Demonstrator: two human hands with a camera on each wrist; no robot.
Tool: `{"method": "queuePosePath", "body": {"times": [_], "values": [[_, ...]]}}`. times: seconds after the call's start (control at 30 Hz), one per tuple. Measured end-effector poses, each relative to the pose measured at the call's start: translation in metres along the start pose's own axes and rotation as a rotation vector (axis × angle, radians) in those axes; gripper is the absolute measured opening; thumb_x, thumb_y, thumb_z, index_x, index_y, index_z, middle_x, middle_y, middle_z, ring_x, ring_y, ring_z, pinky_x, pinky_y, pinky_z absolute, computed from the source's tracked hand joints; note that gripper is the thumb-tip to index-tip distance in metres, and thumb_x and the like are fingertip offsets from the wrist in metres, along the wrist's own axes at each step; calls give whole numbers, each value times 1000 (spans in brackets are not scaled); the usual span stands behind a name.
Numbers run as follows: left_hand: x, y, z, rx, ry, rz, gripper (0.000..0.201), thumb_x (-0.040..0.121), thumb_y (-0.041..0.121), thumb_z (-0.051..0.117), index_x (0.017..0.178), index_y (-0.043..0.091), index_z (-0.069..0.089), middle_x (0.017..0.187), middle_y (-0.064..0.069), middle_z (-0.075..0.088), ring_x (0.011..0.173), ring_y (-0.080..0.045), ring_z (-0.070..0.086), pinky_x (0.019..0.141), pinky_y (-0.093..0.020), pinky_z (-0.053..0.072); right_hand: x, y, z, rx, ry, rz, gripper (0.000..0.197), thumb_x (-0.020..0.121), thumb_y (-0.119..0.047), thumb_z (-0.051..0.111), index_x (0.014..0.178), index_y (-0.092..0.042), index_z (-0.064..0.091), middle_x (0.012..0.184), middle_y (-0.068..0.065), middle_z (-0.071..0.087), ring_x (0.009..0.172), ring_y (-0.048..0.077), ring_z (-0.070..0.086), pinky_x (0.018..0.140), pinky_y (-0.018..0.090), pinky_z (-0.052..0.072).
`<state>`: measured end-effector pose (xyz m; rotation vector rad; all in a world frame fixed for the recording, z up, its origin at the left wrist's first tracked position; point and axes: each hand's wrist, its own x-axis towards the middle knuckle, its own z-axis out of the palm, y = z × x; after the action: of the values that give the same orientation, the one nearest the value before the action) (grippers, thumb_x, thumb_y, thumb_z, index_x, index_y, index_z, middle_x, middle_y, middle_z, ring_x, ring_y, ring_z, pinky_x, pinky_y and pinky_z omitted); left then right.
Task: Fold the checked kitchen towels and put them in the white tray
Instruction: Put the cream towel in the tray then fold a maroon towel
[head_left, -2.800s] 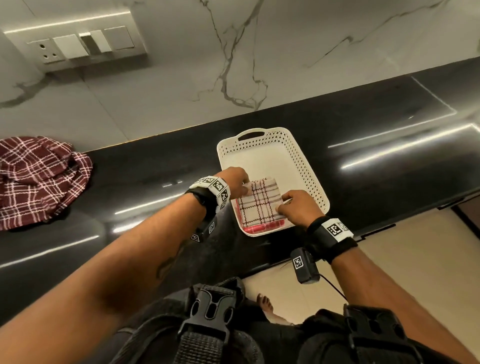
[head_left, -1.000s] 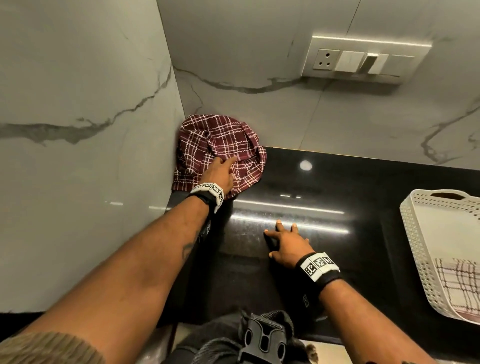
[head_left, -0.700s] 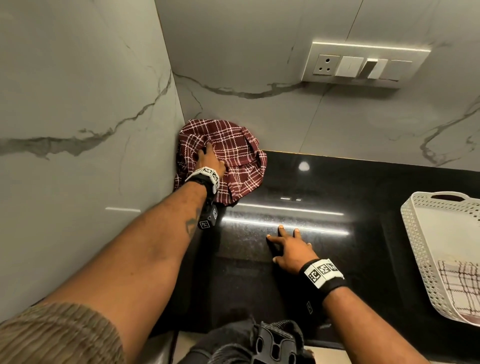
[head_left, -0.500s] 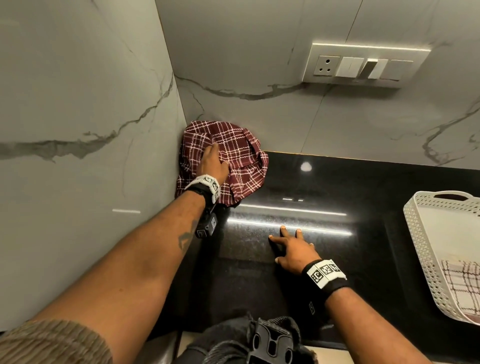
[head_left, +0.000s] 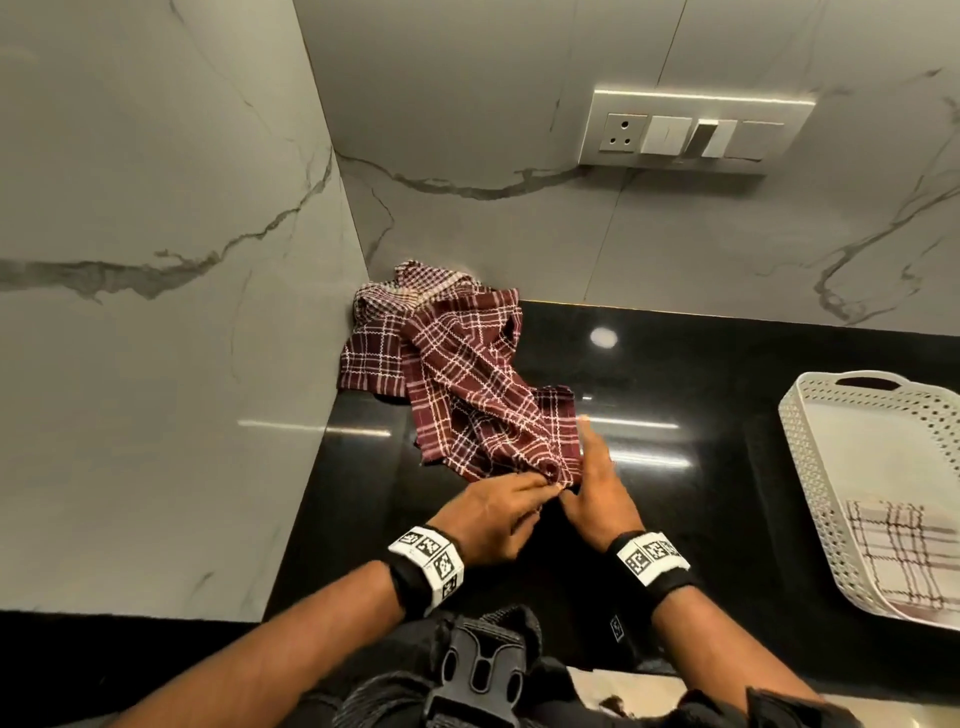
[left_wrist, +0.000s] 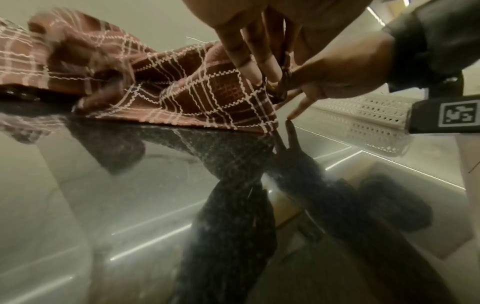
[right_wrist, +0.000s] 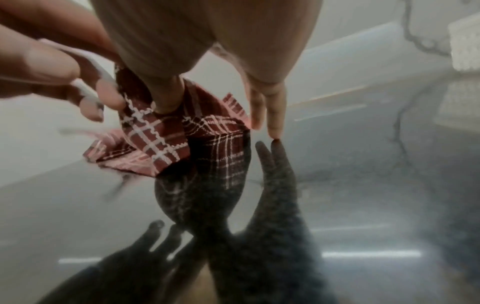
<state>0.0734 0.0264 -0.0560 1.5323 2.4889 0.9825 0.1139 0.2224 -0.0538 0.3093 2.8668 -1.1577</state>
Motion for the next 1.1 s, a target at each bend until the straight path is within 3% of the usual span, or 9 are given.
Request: {"method": "queuePosePath", "body": {"times": [0.07, 0.13, 0.27, 0.37, 0.57, 0.73, 0.83, 0.93, 1.1], "values": [[2, -1, -4, 36, 42, 16, 44, 90, 13, 60, 134, 9, 59, 128, -9, 62, 109, -23, 62, 95, -34, 52, -1, 1, 0, -45, 46, -154, 49, 81, 0, 63, 127, -15, 60, 127, 3, 59, 117, 19, 54, 107, 38, 43], [7, -5, -10, 101, 120, -23, 41, 90, 15, 62, 131, 9, 61, 123, -8, 63, 104, -22, 60, 91, -39, 52, -5, 2, -2, -35, 87, -172, 34, 82, 1, 61, 111, -16, 69, 108, 0, 67, 103, 16, 58, 97, 36, 48], [18, -5, -22, 219, 256, -183, 41, 87, 34, 69, 123, 15, 60, 119, -1, 55, 108, -18, 50, 94, -40, 48, -15, -6, -14, 106, 142, -169, 30, 89, 0, 59, 111, -18, 67, 95, -6, 70, 86, 4, 62, 77, 18, 47], [27, 1, -21, 132, 260, -196, 59, 84, 41, 73, 132, 13, 51, 129, -2, 47, 117, -17, 48, 105, -30, 44, -21, -10, -23, 179, 150, -158, 25, 96, -12, 60, 119, -20, 58, 94, -6, 69, 83, 7, 64, 74, 24, 52], [50, 21, -7, 147, 207, -197, 61, 86, 33, 70, 138, 18, 43, 132, -1, 44, 114, -16, 51, 101, -29, 47, -30, -1, -47, 193, 139, -133, 20, 95, -26, 64, 113, -23, 58, 96, -8, 69, 88, 8, 66, 78, 31, 56], [70, 41, -2, 16, 214, -249, 28, 88, 8, 61, 115, 19, 61, 106, 4, 65, 96, -12, 62, 90, -35, 53, -53, 15, -77, 250, 140, -182, 31, 90, -10, 68, 118, -21, 61, 101, -9, 68, 95, 4, 64, 84, 20, 53], [84, 52, -4, -286, 114, -399, 22, 96, 7, 53, 105, 22, 67, 100, 3, 70, 92, -13, 65, 88, -33, 53, -70, 32, -100, 236, 144, -159, 46, 88, 9, 57, 123, -21, 58, 105, -7, 65, 97, 2, 63, 85, 17, 52], [91, 68, -5, -413, -22, -465, 22, 102, 9, 46, 103, 21, 65, 95, 2, 65, 86, -17, 61, 83, -36, 49, -83, 48, -124, 267, 255, -179, 29, 90, 7, 59, 106, -16, 67, 97, -8, 70, 94, 1, 66, 86, 19, 53], [96, 119, 0, -401, -90, -417, 44, 101, 54, 35, 103, 18, 61, 98, 5, 63, 89, -10, 59, 85, -32, 46, -111, 49, -150, 299, 349, -240, 11, 95, -16, 65, 85, -15, 69, 77, -7, 69, 74, 9, 65, 67, 23, 51]]}}
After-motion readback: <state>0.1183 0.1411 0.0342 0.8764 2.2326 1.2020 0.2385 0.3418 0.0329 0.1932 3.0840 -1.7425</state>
